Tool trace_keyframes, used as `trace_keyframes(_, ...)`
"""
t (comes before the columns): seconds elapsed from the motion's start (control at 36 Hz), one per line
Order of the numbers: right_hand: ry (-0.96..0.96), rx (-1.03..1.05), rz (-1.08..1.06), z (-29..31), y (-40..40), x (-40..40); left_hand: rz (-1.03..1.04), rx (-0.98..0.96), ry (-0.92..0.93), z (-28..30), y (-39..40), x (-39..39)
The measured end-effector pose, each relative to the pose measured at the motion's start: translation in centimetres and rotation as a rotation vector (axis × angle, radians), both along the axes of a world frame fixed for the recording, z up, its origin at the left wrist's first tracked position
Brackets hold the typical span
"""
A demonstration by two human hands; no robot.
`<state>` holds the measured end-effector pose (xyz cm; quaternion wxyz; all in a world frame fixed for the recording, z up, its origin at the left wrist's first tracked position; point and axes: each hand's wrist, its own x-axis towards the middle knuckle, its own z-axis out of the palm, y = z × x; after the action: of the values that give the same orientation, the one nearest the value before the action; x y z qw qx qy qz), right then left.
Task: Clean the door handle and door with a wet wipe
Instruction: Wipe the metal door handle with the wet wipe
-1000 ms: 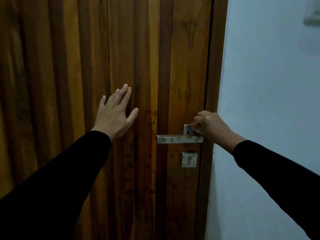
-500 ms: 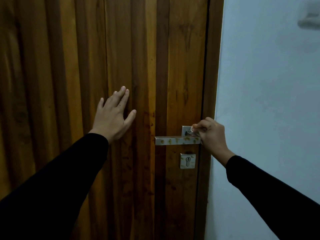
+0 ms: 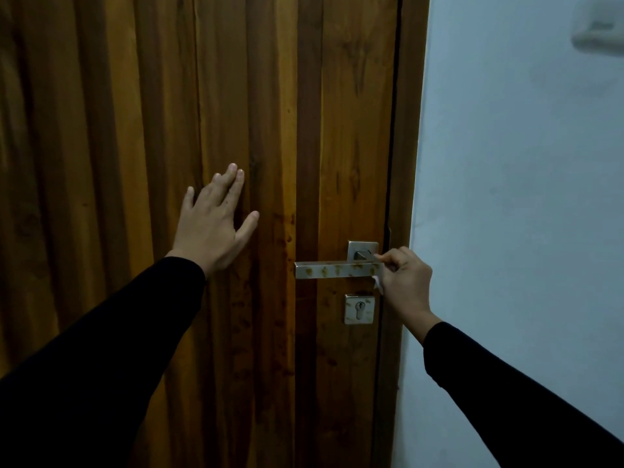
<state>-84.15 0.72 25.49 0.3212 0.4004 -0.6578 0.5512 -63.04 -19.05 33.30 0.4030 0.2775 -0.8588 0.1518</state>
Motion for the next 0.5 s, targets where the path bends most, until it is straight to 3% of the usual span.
trace_keyframes(0.19, 0.116, 0.372, -0.078, 0.8, 1.8, -1.2, 0.012, 0.021, -0.036, 0.3, 0.2, 0.2)
trace_keyframes(0.31, 0.147, 0.297, -0.096, 3.0, 2.9, -0.7, 0.003, 0.017, -0.029, 0.3, 0.2, 0.3)
trace_keyframes(0.5, 0.179, 0.448, -0.026, 6.4, 1.6, 0.7, -0.003, 0.022, -0.035, 0.4, 0.2, 0.3)
